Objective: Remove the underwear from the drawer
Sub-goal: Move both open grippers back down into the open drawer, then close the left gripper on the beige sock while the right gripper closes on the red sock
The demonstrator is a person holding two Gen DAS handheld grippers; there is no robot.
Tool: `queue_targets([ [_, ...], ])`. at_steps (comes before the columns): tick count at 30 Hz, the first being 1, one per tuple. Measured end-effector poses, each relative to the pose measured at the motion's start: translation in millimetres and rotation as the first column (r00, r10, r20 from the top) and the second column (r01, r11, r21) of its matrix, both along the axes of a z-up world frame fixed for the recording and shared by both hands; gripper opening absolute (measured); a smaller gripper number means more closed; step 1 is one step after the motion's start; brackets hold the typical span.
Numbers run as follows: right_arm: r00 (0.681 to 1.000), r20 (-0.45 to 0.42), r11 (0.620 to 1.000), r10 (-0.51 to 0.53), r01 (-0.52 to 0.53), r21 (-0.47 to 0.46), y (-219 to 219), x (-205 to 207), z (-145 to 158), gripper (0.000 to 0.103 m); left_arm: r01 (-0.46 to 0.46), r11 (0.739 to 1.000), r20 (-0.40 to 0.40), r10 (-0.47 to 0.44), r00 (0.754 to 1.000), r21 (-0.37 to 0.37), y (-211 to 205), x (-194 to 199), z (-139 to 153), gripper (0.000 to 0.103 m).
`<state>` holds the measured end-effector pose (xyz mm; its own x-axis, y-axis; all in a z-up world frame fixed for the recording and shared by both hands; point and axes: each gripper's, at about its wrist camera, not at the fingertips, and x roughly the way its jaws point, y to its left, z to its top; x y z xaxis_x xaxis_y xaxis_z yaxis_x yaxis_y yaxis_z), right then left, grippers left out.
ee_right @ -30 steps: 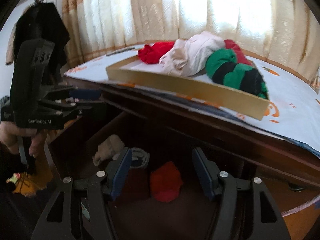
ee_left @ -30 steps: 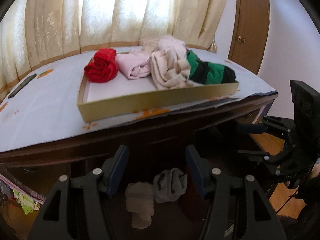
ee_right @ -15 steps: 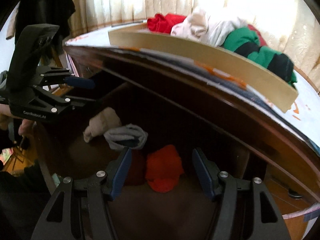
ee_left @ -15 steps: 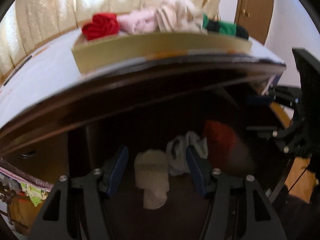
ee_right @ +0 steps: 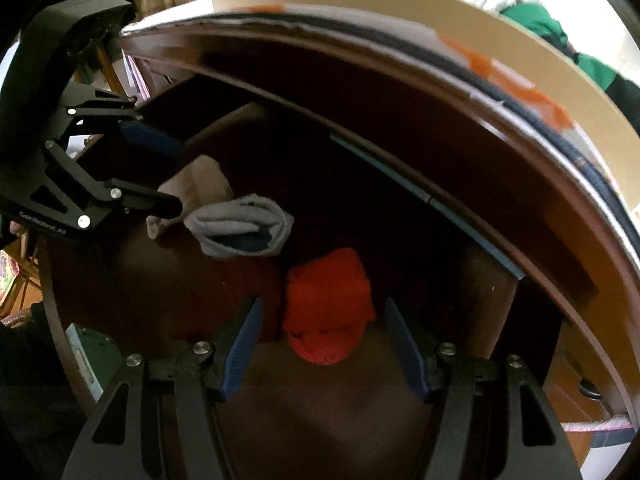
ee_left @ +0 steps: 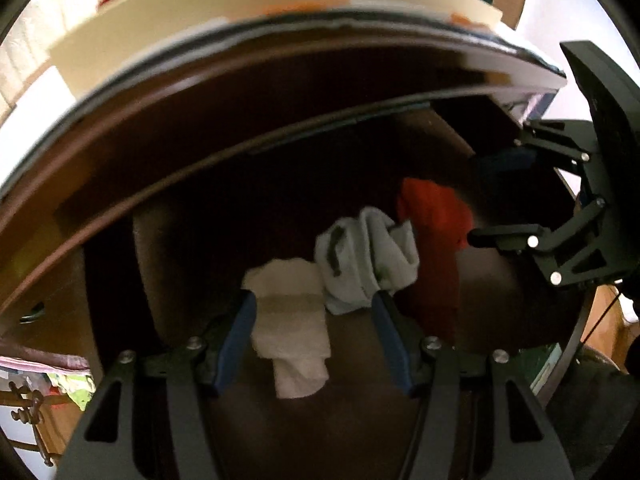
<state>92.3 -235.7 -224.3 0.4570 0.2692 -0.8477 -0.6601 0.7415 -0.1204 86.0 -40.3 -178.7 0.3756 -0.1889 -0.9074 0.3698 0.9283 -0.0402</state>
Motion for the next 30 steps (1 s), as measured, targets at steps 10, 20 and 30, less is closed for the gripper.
queue_targets([
  [10, 0.998, -0.055, 0.993, 0.036, -0.042, -0.108, 17, 0, -19, 0.065, 0.04, 0.997, -0.073, -0.035, 0.997, 0.066, -18, 3, -15, 0.06],
  [20, 0.995, -0.087, 0.983, 0.048, -0.063, -0.175, 39, 8, -36, 0.065, 0.045, 0.997, -0.124, -0.037, 0.992, 0.065, -22, 14, -19, 0.06],
  [30, 0.996, -0.077, 0.989, 0.041, -0.052, -0.141, 34, 0, -33, 0.065, 0.038, 0.995, -0.15, -0.025, 0.988, 0.087, -43, 19, -28, 0.047],
])
